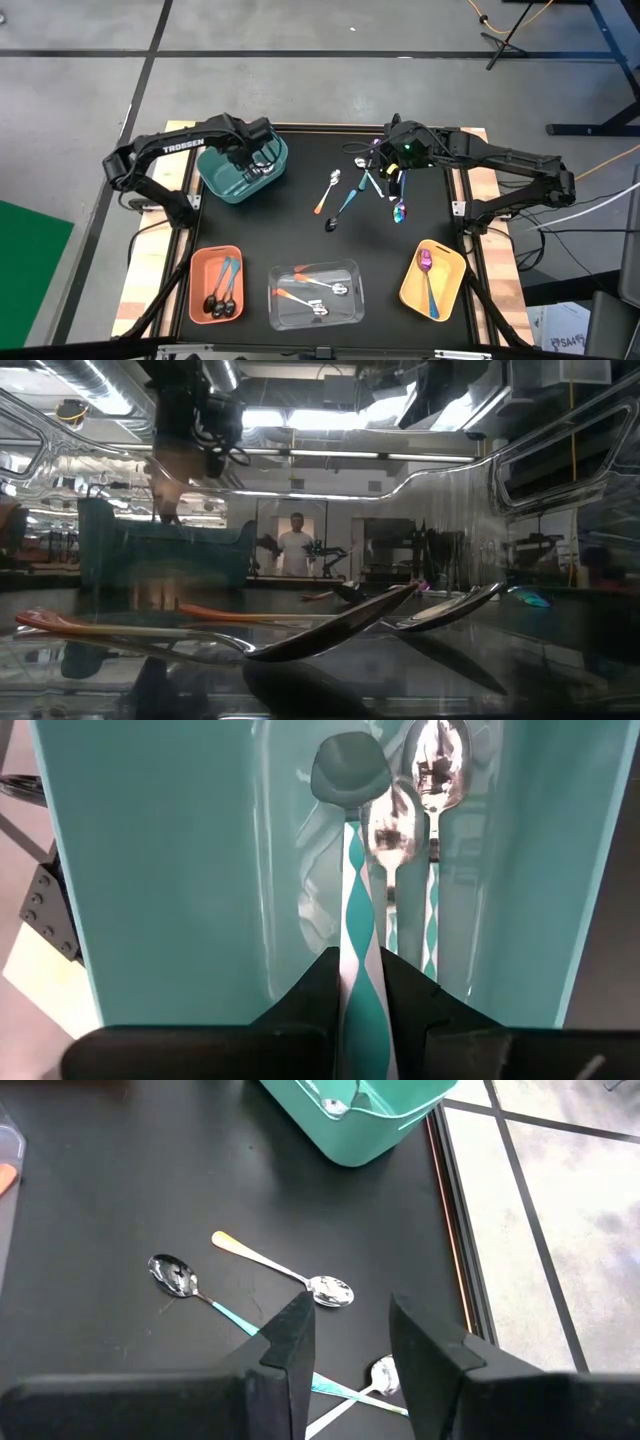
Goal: Sort silverware by color (type)
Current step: Put the white-green spoon into the blue bin, then put the purple spoon into the yellow bin
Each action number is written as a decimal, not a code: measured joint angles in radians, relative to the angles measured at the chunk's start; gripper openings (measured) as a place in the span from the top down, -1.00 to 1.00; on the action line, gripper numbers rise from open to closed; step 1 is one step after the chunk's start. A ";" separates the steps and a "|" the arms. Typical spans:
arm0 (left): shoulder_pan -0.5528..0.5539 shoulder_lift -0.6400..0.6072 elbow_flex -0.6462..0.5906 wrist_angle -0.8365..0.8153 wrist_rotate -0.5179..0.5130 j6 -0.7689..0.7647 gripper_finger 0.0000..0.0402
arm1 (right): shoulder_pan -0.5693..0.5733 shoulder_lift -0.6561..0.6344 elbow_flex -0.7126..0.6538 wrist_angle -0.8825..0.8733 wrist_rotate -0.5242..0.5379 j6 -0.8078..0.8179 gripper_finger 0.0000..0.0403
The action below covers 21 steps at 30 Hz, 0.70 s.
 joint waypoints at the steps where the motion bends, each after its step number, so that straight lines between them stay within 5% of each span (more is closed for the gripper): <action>1: 0.000 0.003 0.000 0.000 0.000 0.000 0.82 | 0.000 0.000 0.000 0.000 0.000 0.000 0.42; 21: 0.000 0.010 0.000 -0.035 0.000 0.000 0.55 | 0.000 0.000 0.000 -0.001 0.000 0.000 0.42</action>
